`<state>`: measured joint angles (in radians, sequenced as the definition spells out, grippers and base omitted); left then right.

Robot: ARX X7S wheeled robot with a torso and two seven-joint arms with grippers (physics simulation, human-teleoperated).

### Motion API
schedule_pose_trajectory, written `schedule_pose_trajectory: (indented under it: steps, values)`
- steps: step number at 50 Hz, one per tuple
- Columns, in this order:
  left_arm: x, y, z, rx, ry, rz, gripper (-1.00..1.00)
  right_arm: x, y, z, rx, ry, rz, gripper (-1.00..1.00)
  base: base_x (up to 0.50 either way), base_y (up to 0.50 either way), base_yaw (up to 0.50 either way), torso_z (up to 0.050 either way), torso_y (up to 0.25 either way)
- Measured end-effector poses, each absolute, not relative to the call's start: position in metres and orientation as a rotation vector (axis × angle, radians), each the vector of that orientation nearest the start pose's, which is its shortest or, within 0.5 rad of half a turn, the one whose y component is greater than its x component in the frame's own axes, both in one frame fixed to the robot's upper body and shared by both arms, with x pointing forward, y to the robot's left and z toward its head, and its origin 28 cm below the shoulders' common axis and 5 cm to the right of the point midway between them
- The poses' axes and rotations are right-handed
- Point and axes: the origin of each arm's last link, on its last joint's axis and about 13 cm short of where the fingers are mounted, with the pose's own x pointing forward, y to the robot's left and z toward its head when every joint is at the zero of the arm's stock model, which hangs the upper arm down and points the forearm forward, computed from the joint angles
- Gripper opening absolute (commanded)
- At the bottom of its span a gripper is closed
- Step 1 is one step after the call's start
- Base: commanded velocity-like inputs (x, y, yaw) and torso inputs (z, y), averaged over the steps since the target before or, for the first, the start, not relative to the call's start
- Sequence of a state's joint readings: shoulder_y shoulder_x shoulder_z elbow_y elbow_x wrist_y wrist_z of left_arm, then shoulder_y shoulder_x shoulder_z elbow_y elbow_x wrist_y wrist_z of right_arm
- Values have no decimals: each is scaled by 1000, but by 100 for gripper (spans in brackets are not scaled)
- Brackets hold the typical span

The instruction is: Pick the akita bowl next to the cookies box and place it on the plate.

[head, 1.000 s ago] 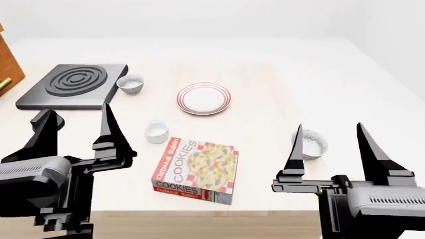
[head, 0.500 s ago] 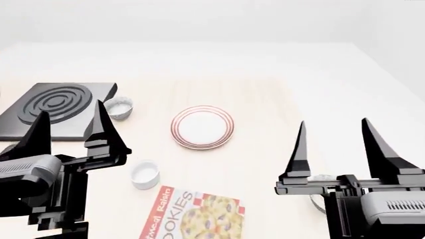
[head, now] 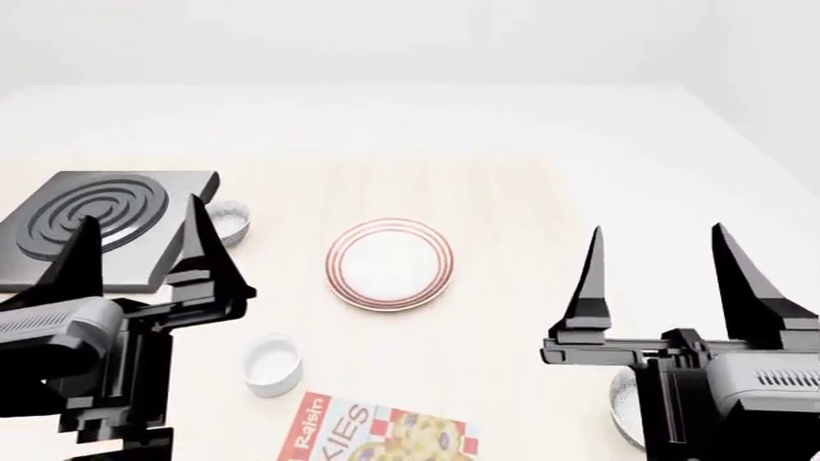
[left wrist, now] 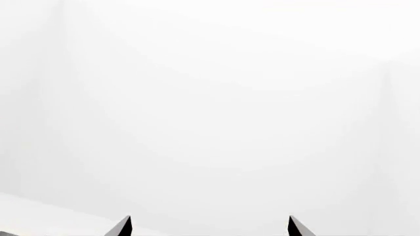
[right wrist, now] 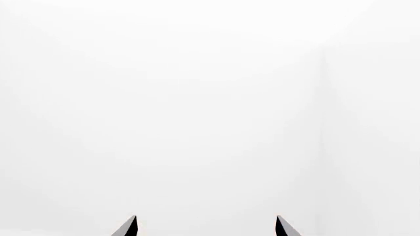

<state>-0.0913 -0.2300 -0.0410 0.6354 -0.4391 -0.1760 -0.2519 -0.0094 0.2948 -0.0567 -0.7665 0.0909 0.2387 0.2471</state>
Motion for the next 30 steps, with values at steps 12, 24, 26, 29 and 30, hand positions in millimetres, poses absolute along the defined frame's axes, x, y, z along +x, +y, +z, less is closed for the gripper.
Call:
schedule_pose_trajectory:
  steps: [12,24,26,29,30]
  values:
    - [206,228,154,-241,-492,33,100,187,-142,203,-140,-344,-46,100,0,0,0,0,0]
    - [209,221,151,-258,-474,17,100,206,-183,226,-333,133,35,100,0,0,0,0,0]
    - [209,220,151,-260,-471,16,100,208,-190,226,-348,237,47,100,0,0,0,0,0]
    - [209,219,150,-261,-468,13,100,209,-202,225,-353,388,60,100,0,0,0,0,0]
    - [209,219,149,-262,-466,13,100,209,-206,224,-350,435,63,100,0,0,0,0,0]
